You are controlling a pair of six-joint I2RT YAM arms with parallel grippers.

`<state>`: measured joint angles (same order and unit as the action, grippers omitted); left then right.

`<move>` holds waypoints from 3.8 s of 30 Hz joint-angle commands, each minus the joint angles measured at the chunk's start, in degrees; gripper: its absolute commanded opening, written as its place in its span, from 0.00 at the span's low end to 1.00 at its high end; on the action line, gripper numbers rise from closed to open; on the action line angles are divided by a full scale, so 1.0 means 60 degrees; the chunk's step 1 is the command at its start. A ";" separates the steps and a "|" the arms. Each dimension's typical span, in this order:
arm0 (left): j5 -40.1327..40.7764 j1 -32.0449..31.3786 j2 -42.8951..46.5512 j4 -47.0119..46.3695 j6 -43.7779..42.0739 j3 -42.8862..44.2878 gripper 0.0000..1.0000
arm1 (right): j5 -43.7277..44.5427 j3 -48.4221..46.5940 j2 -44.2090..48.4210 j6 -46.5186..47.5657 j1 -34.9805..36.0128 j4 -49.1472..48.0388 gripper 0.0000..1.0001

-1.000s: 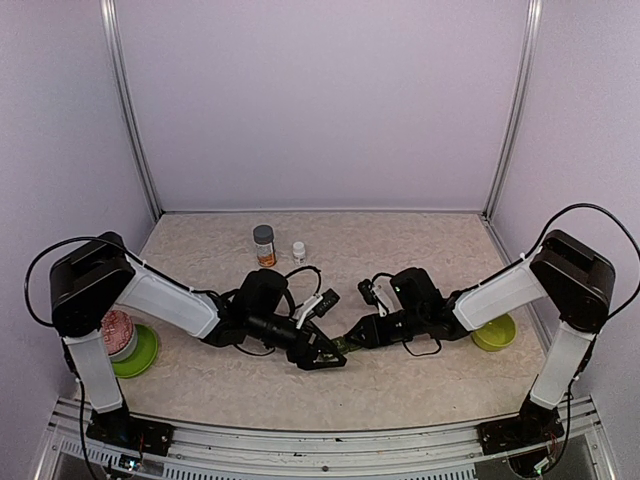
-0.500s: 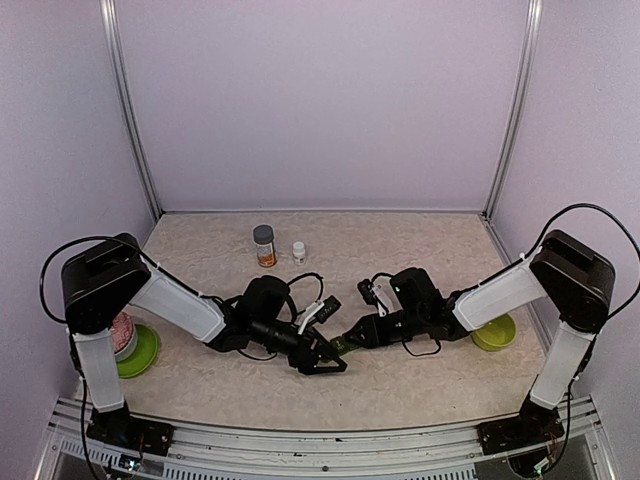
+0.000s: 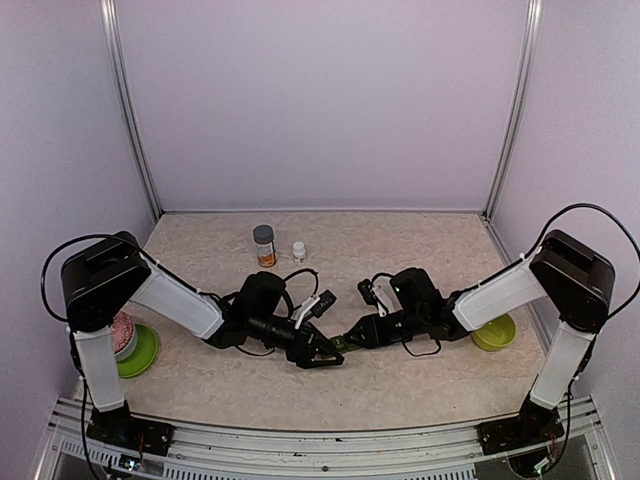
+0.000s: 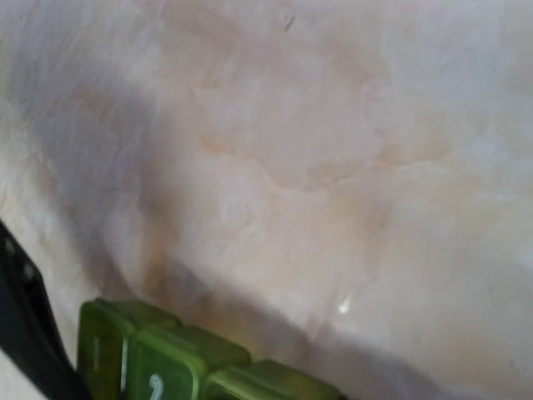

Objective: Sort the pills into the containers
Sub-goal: Close the lid of the pill container, then position the pill container at the center of the board.

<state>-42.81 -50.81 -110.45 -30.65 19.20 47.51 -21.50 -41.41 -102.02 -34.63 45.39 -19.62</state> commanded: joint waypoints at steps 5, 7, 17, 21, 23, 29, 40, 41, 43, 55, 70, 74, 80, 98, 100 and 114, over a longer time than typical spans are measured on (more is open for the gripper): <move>0.0566 0.0162 0.0764 0.0934 -0.0135 0.0624 0.81 | 0.0131 0.0025 0.0005 0.0274 0.0124 0.0574 0.49; 0.0654 0.0164 0.0890 0.0994 -0.0138 0.0626 0.82 | 0.0282 -0.0043 0.0221 0.0583 0.0124 0.0823 0.56; 0.1418 0.0533 0.2181 0.1924 -0.0526 0.0358 0.98 | 0.0619 -0.0567 0.1183 0.3298 0.0175 0.2296 0.76; 0.1683 0.0761 0.2839 0.2238 -0.0653 0.0077 0.99 | 0.1312 -0.0863 0.1524 0.4676 0.0468 0.2995 0.88; 0.1855 0.0897 0.3202 0.2315 -0.0663 -0.0117 0.99 | 0.1719 -0.1056 0.1553 0.5315 0.0761 0.3349 0.99; 0.2579 0.1518 0.4538 0.2431 -0.0574 -0.0790 0.99 | 0.3186 -0.1640 0.0920 0.6625 0.1798 0.4218 1.00; 0.3588 0.2255 0.6380 0.1738 0.0014 -0.2324 0.99 | 0.5702 -0.3031 -0.0803 0.7008 0.2486 0.5087 1.00; 0.3591 0.2290 0.6406 0.1683 0.0053 -0.2386 0.99 | 0.5831 -0.3094 -0.0876 0.7003 0.2485 0.5082 1.00; 0.3615 0.2312 0.6430 0.1633 0.0105 -0.2458 0.99 | 0.5997 -0.3191 -0.0981 0.7002 0.2488 0.5076 1.00; 0.3519 0.2317 0.6140 0.1369 0.0213 -0.2450 0.99 | 0.5940 -0.3063 -0.0676 0.7309 0.2471 0.4517 0.92; 0.3427 0.2316 0.5827 0.1067 0.0271 -0.2585 0.99 | 0.6172 -0.2468 -0.0591 0.8596 0.2470 0.3310 0.46; 0.3457 0.2328 0.5802 0.1010 0.0268 -0.2611 0.99 | 0.7002 -0.2406 -0.0743 0.9274 0.2399 0.2742 0.44; 0.3444 0.2322 0.5676 0.0850 0.0271 -0.2678 0.99 | 0.8107 -0.2416 -0.1014 1.0598 0.1999 0.1364 0.42; 0.3635 0.2428 0.5749 0.0969 0.0271 -0.2715 0.99 | 0.4280 -0.4537 -0.1067 1.0786 0.0588 0.4256 0.71; 0.3751 0.2423 0.5521 0.0961 0.0542 -0.2558 0.99 | 0.4087 -0.4645 -0.1012 1.0233 0.0411 0.4588 0.73; 0.1518 0.1944 0.1476 -0.1138 0.1229 -0.0232 0.99 | 0.3669 -0.3277 -0.0290 0.6006 0.0157 0.4613 0.88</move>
<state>-28.16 -37.58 -96.86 -32.16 25.58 41.56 1.39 -62.35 -104.40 10.37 46.70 7.09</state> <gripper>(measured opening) 0.989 0.876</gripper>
